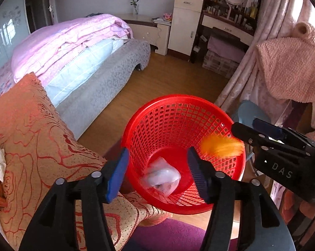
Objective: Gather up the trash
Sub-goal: 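Open the right tool dropping the foam net while the left tool drops the white bag into the basket, then move both open tools back over the trash on the bedspread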
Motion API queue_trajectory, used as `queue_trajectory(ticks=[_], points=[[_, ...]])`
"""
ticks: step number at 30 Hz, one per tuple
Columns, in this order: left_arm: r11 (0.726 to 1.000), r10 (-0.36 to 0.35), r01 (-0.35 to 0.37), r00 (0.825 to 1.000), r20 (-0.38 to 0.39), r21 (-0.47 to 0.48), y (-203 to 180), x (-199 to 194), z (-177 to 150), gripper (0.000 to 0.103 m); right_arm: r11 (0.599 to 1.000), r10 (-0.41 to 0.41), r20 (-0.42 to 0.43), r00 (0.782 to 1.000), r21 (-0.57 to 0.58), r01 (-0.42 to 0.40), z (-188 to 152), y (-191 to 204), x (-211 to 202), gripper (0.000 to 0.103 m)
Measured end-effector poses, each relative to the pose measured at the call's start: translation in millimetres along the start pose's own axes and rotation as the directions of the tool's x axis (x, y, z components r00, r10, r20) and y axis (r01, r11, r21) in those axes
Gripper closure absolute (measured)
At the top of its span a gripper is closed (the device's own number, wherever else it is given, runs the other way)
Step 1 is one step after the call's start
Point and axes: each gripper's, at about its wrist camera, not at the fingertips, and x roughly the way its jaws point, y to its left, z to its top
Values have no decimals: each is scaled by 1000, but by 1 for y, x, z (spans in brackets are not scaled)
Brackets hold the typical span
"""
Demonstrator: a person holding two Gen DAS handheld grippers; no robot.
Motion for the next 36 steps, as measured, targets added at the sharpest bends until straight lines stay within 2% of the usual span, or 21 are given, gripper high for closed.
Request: queue_trajectory(ticks=[10, 20, 25, 33, 36], points=[[999, 30, -29, 998, 54, -25, 9, -21, -2, 38, 1000, -25, 50, 998, -18, 26, 1, 3, -13, 45], [993, 99, -89, 987, 126, -82, 26, -53, -13, 32, 997, -19, 158, 987, -74, 31, 1, 19, -39, 43], [985, 155, -139, 973, 173, -102, 34, -77, -19, 27, 993, 6, 218, 976, -120, 21, -4, 34, -53, 30], [963, 254, -223, 942, 220, -154, 57, -115, -37, 25, 982, 57, 281, 958, -188, -3, -9, 59, -76, 26], [944, 305, -263, 925, 226, -197, 74, -132, -47, 25, 977, 83, 301, 950, -211, -19, -14, 69, -83, 22]])
